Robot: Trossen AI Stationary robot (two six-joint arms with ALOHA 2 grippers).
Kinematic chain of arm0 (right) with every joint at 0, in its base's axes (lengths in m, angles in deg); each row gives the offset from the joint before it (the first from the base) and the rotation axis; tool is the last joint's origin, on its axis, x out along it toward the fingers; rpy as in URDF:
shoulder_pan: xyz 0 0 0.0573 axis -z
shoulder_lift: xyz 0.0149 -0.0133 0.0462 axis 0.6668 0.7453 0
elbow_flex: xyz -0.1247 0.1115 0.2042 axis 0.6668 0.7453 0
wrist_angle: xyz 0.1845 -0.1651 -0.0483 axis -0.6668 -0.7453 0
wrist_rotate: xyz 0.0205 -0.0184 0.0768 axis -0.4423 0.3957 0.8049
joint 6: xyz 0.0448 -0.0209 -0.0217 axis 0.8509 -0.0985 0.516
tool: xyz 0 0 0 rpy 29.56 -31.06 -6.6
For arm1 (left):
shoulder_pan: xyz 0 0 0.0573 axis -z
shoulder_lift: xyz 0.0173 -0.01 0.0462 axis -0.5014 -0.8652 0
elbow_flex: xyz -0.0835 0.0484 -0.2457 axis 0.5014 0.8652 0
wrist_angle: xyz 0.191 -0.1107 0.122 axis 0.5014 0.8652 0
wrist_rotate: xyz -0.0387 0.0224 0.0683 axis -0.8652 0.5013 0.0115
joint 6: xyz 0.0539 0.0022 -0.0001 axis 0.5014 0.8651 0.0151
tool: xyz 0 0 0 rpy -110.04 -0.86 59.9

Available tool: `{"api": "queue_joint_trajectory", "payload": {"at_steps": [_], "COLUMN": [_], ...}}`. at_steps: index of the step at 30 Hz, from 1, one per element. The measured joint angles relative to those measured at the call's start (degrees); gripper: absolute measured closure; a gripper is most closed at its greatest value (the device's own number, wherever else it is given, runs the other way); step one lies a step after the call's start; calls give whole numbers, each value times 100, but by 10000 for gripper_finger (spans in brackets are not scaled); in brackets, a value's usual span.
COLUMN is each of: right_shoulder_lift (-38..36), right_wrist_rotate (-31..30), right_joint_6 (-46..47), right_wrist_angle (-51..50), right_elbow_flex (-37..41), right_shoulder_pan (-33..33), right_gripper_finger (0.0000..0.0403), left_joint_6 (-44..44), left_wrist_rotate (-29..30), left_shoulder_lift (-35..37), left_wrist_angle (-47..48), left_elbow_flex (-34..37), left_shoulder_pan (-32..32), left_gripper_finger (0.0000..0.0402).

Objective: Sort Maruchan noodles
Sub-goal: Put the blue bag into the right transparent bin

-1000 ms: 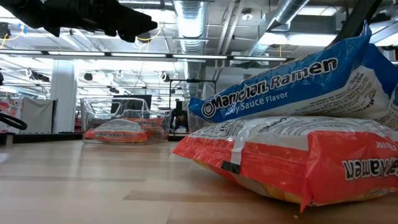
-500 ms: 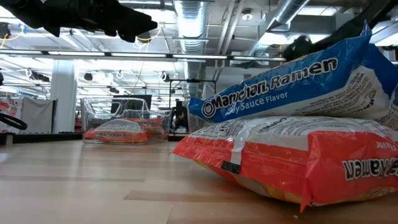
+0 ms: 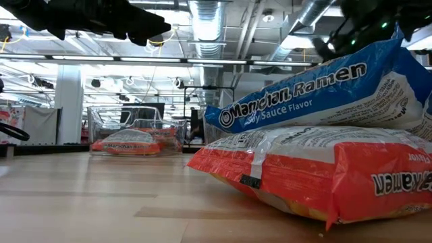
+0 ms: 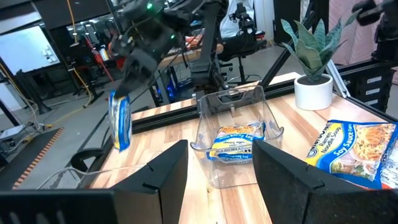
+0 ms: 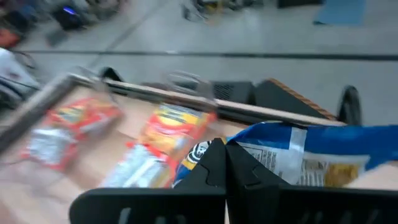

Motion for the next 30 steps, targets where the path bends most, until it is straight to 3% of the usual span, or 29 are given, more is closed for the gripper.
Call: {"api": "queue_joint_trajectory", "payload": {"at_steps": [6, 13, 23, 30], "right_shoulder_lift": [-664, -876, -388, 382], "right_wrist_rotate": [66, 763, 780, 424], "right_joint_6": [-63, -358, 54, 251], "right_wrist_angle": [-101, -751, -1835, -1663], "right_elbow_flex": [-111, -722, -1115, -1115], "right_shoulder_pan": [-596, -1944, -4242, -4778], "right_gripper_finger": [396, 396, 393, 392], "left_joint_6": [0, 9, 2, 2], "left_wrist_rotate": [1, 1, 1, 2], "left_shoulder_lift": [0, 0, 0, 0], "left_wrist_angle": [-1, -1, -1, -1], "left_elbow_flex": [0, 0, 0, 0], "left_shoulder_pan": [1, 1, 1, 0], "left_gripper_finger": [233, 233, 233, 233]}}
